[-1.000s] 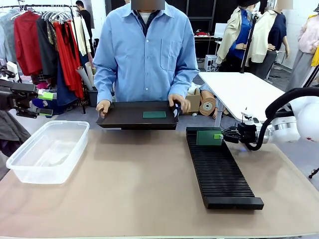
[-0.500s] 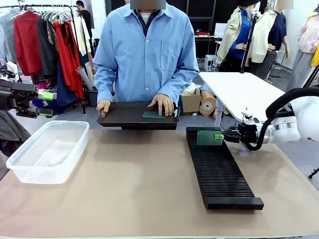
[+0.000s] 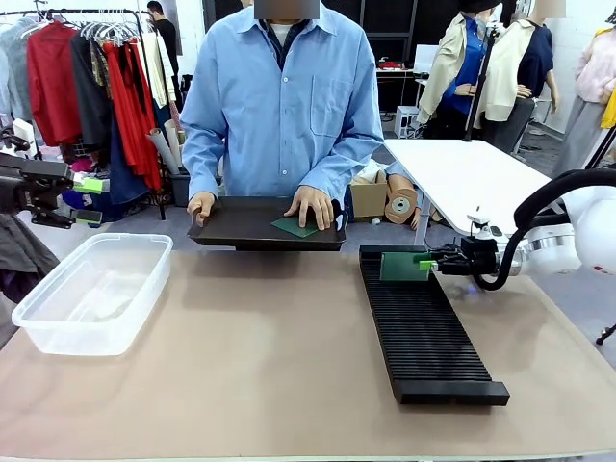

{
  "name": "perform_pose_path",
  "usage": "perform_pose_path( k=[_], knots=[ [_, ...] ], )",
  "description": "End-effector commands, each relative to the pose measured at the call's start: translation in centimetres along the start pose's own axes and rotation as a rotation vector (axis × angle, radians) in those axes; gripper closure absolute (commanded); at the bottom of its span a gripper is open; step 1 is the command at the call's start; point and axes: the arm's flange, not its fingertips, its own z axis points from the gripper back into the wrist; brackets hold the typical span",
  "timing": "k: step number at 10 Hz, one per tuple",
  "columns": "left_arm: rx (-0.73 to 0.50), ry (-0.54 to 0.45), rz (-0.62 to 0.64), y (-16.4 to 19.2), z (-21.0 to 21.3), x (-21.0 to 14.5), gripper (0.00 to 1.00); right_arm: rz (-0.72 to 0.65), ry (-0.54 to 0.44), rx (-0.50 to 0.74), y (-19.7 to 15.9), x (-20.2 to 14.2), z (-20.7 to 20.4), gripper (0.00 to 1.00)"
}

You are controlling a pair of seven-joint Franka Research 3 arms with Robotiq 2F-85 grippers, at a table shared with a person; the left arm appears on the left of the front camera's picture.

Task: Sort PCBs into racks and boxes based on the side picked up.
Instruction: If the short side of the Blank PCB is picked up, insert it into the PCB Rack ; if the long side is picked up, place it in the Organizing box.

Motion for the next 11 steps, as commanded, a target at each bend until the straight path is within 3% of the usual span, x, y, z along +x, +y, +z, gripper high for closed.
perform_pose_path(
  k=[1, 11],
  knots=[
    [-0.003, 0.0, 0.0, -0.07, 0.03, 0.02, 0.0, -0.022, -0.028, -0.01, 0.15, 1.08, 0.58, 0.0],
    [-0.003, 0.0, 0.0, -0.07, 0.03, 0.02, 0.0, 0.004, -0.007, -0.02, 0.22, 0.72, 1.42, 0.0]
  ],
)
